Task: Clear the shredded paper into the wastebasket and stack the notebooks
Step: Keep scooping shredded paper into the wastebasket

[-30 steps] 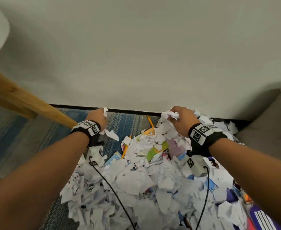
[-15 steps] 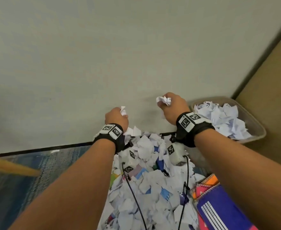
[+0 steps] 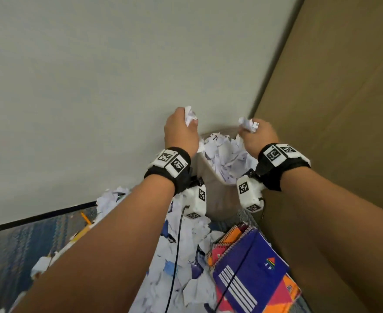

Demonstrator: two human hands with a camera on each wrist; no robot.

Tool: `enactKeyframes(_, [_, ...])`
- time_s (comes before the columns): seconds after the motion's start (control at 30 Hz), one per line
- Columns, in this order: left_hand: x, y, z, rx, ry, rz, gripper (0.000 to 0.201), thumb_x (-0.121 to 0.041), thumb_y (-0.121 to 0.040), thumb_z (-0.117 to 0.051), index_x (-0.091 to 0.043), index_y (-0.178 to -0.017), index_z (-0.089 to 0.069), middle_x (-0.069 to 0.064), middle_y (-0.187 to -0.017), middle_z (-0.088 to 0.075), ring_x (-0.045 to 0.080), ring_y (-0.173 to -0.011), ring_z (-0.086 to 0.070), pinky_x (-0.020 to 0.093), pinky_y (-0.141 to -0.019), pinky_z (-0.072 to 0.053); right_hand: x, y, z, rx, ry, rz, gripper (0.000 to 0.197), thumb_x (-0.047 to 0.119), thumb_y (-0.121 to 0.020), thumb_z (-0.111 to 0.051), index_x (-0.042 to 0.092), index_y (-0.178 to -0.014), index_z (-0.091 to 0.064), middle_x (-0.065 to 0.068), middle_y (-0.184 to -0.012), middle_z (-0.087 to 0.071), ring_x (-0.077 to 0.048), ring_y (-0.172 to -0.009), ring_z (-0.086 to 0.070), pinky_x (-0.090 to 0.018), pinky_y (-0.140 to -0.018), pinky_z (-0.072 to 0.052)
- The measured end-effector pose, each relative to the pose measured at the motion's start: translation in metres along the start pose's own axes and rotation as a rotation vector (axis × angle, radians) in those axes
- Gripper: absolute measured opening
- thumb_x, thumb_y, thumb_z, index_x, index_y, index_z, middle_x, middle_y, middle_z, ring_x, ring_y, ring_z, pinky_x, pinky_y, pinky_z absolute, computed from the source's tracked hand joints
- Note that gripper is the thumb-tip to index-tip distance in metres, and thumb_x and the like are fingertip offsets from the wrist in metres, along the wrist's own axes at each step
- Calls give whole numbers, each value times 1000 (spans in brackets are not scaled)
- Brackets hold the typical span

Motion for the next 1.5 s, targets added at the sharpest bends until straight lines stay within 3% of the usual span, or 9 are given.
enactKeyframes(0.3, [-29, 25, -93, 259, -111, -162, 34, -16, -92, -54, -21, -125, -49, 4, -125, -47, 20, -109, -51, 31, -91, -41, -31, -9, -7, 39, 69, -51, 11, 25, -91, -61, 15, -91, -57, 1, -78, -56, -23, -75, -52, -24, -50, -30])
enactKeyframes(0.5, [-20, 25, -108, 431, -137, -219, 71, -14, -74, -62, -37, -138, -41, -2, -138, -48, 24, -125, -45, 46, -106, -37, -40, -14, -3, 14, -92, -67, 30, 18, -81, -74, 17, -107, -59, 5, -99, -63, -14, -87, -59, -24, -74, -42])
enactKeyframes(0.77, [-27, 19, -93, 469, -222, -108, 61, -15, -75, -54, -47, -127, -47, -19, -118, -61, 10, -114, -53, 34, -96, -23, -34, -15, 3, -75, -289, -58, 31, 39, -76, -77, 23, -98, -63, 12, -91, -66, -4, -81, -61, -21, -71, -47])
enactKeyframes(0.9, [-26, 16, -87, 446, -173, -133, 64, -6, -81, -44, -43, -133, -43, -10, -126, -62, 19, -113, -58, 42, -110, -28, -29, -15, 10, -196, -280, -90, 12, 31, -87, -59, 20, -89, -63, 9, -83, -63, -15, -80, -58, -24, -70, -39])
enactKeyframes(1.0, [-18, 12, -89, 428, -172, -177, 45, -15, -89, -40, -41, -125, -50, -15, -110, -68, 20, -111, -57, 44, -102, -39, -25, -15, 12, -252, -189, -94, 14, 24, -89, -53, 15, -86, -64, 2, -79, -62, -22, -79, -56, -26, -70, -39])
enactKeyframes(1.1, [-11, 8, -86, 375, -192, -208, 32, -14, -91, -47, -33, -112, -62, -16, -96, -70, 19, -104, -55, 35, -95, -43, -25, -14, 12, -259, -80, -93, 16, 24, -87, -55, 14, -80, -65, 1, -72, -60, -23, -74, -53, -25, -66, -37])
enactKeyframes(1.23, [-6, 2, -75, 373, -90, -162, 31, -7, -89, -56, -24, -112, -68, -11, -96, -72, -5, -81, -60, -3, -70, -35, -28, -13, 7, -261, -53, -95, 16, 30, -85, -64, 16, -82, -68, 3, -72, -63, -20, -72, -57, -24, -66, -40])
enactKeyframes(1.4, [-4, 1, -70, 406, -33, -149, 30, -6, -91, -55, -22, -113, -69, -10, -97, -73, 1, -92, -64, 8, -83, -44, -26, -11, 1, -273, -63, -105, 28, 34, -90, -59, 8, -80, -64, -1, -67, -59, -27, -72, -55, -25, -66, -37])
enactKeyframes(1.5, [-1, -3, -57, 295, -31, -133, 27, -2, -85, -57, -20, -99, -70, -9, -85, -72, 2, -79, -64, 3, -70, -44, -16, -11, 0, -262, -61, -101, 21, 27, -94, -50, 12, -84, -60, -4, -81, -60, -26, -77, -50, -25, -68, -33])
Point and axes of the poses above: each hand's wrist, its own y-axis away from the middle knuckle, its own z-axis out of the back of the hand, x = y × z, the point moved 6 cm from there along -y, towards the middle knuckle
